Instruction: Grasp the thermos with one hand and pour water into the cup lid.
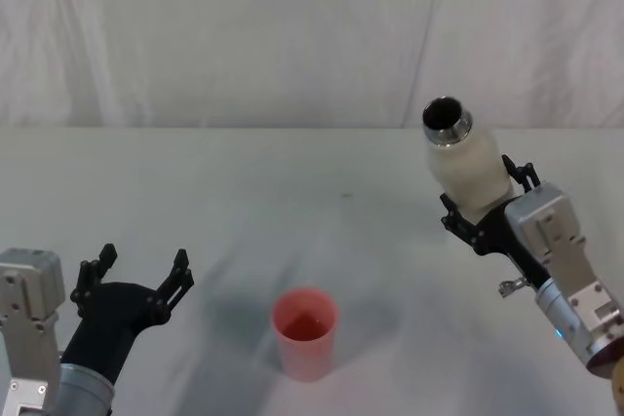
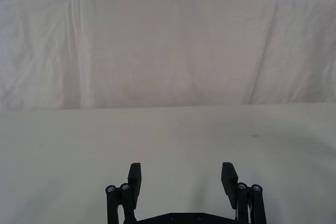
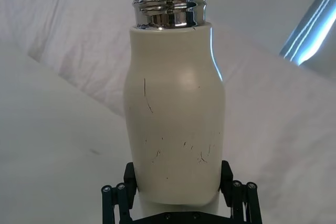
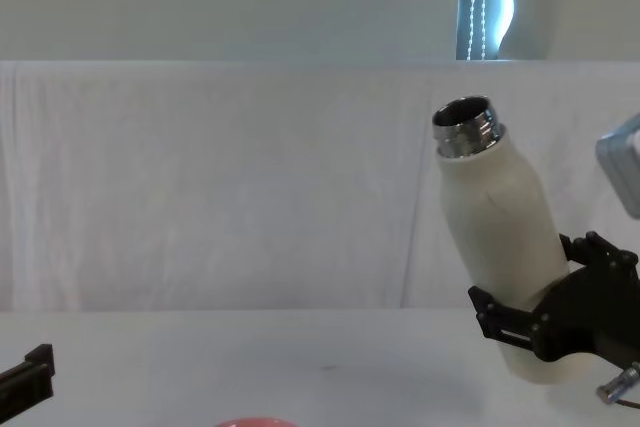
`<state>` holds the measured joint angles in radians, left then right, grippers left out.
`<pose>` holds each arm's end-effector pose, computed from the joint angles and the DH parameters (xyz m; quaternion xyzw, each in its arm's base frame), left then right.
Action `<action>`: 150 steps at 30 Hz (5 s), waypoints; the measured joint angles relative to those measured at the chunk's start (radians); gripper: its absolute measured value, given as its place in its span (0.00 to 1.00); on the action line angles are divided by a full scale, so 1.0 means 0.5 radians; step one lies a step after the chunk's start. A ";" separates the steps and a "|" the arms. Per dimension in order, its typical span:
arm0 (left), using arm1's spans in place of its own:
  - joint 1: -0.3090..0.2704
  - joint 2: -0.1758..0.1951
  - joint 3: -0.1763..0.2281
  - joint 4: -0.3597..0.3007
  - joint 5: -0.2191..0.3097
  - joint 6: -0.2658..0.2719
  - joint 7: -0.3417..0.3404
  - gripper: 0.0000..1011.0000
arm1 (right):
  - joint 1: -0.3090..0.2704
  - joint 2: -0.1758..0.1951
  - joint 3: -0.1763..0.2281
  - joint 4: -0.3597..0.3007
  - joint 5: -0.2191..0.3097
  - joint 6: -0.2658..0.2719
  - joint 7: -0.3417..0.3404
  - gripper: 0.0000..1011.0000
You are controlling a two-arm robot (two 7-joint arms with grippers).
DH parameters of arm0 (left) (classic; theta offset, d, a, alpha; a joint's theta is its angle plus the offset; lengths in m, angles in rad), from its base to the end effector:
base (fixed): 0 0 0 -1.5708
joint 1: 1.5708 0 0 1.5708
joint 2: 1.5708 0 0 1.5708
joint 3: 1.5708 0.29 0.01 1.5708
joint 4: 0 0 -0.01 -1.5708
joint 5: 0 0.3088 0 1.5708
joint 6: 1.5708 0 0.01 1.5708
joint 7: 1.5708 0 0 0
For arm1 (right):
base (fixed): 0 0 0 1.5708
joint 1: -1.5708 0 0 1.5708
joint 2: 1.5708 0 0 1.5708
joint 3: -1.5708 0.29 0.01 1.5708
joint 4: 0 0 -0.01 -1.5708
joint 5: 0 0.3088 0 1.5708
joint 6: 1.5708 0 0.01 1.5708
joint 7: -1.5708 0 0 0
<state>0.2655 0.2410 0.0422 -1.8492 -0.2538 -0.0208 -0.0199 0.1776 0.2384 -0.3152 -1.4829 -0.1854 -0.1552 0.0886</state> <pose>0.2529 0.0375 -0.2853 -0.0174 0.0064 0.6616 0.7497 0.3659 0.0216 -0.2809 -0.0833 -0.2289 -0.5335 0.8099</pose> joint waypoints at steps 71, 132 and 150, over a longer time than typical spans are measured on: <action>0.000 0.000 0.000 0.000 0.000 0.000 0.000 0.99 | -0.218 0.288 -0.283 -0.264 -1.193 -0.064 -0.345 0.95; 0.000 0.000 0.000 0.000 0.000 0.000 0.000 0.99 | -0.064 0.370 -0.488 -0.232 -1.441 0.110 -0.315 0.95; 0.000 0.000 0.000 0.000 0.000 0.000 0.000 0.99 | -0.049 0.375 -0.509 -0.229 -1.452 0.122 -0.313 0.95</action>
<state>0.2655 0.2409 0.0421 -1.8492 -0.2539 -0.0207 -0.0199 0.1529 0.4257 -0.5697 -1.5976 -0.9113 -0.0942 -0.0680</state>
